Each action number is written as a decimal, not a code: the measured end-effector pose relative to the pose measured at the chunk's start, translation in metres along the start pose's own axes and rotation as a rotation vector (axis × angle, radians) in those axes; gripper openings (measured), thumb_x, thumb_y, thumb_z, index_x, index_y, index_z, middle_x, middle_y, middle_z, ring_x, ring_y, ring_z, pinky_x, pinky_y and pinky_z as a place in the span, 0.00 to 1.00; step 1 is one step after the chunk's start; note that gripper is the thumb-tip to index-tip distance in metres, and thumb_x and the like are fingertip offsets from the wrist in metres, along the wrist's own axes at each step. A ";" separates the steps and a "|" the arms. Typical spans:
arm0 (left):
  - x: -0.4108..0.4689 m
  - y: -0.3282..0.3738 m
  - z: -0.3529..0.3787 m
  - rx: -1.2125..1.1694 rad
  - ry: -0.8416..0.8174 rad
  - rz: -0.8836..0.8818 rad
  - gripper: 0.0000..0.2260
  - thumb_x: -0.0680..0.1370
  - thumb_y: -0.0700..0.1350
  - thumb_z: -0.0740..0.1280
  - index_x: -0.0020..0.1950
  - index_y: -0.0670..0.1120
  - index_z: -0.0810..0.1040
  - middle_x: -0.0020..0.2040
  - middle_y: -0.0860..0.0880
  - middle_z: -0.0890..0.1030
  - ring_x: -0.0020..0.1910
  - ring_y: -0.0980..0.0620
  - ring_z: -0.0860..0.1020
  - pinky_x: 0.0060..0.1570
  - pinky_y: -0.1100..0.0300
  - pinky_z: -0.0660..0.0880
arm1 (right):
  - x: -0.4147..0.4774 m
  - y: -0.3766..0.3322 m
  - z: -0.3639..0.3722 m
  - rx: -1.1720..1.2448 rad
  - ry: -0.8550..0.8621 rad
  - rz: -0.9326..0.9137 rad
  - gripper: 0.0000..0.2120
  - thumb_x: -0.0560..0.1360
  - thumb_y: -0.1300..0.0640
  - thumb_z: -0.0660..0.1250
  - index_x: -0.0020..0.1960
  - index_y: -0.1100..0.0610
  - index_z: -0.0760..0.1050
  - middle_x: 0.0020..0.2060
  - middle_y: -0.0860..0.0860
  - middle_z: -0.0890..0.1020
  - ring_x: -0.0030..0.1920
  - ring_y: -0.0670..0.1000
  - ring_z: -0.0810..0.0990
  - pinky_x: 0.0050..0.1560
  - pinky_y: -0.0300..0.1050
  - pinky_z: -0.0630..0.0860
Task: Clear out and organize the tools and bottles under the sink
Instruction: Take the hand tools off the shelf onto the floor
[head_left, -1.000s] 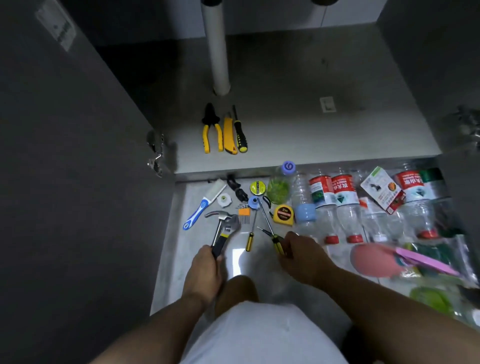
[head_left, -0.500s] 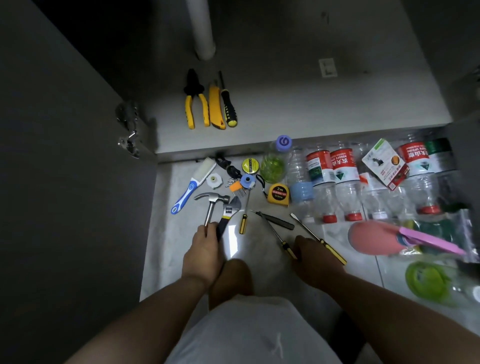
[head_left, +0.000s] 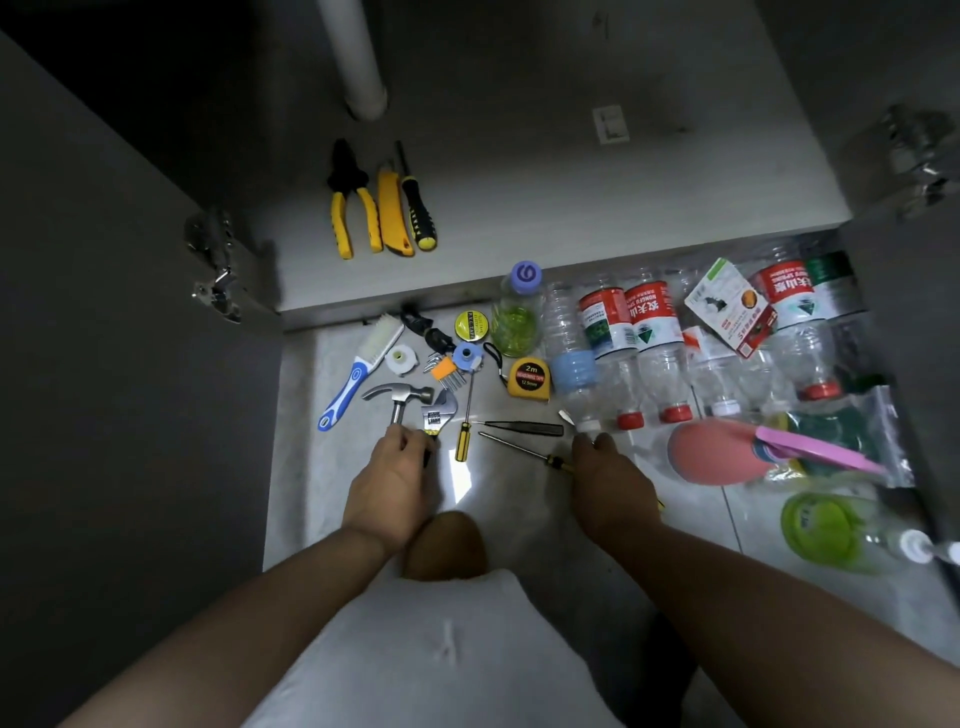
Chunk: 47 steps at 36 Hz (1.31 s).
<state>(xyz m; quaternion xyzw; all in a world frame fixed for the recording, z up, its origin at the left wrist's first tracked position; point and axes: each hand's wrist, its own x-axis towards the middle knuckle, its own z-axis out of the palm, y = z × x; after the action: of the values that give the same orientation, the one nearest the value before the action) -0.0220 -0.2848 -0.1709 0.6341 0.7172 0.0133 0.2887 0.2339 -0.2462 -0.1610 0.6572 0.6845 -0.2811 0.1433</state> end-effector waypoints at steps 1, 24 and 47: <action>0.002 0.002 -0.003 0.003 0.006 0.012 0.12 0.81 0.44 0.62 0.64 0.48 0.74 0.63 0.48 0.70 0.58 0.47 0.75 0.47 0.52 0.76 | 0.000 -0.001 -0.002 0.003 0.009 -0.017 0.22 0.79 0.58 0.63 0.72 0.55 0.64 0.64 0.55 0.73 0.55 0.55 0.79 0.51 0.50 0.80; 0.129 0.022 -0.149 -0.291 0.516 -0.206 0.17 0.79 0.38 0.64 0.67 0.48 0.73 0.62 0.42 0.70 0.57 0.39 0.76 0.57 0.48 0.77 | 0.060 -0.152 -0.190 -0.023 0.496 -0.511 0.12 0.76 0.56 0.63 0.58 0.52 0.75 0.51 0.49 0.80 0.56 0.53 0.74 0.56 0.51 0.68; 0.236 -0.005 -0.164 -0.159 0.465 -0.368 0.31 0.74 0.61 0.72 0.69 0.44 0.74 0.68 0.39 0.72 0.71 0.38 0.66 0.65 0.50 0.69 | 0.190 -0.214 -0.173 0.259 0.142 -0.117 0.17 0.77 0.57 0.66 0.64 0.62 0.69 0.63 0.61 0.75 0.61 0.61 0.76 0.56 0.50 0.74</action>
<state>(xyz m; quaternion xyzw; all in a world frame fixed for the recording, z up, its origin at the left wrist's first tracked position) -0.1041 -0.0125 -0.1299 0.4491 0.8634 0.1616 0.1632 0.0358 0.0132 -0.0880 0.6474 0.6881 -0.3276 -0.0078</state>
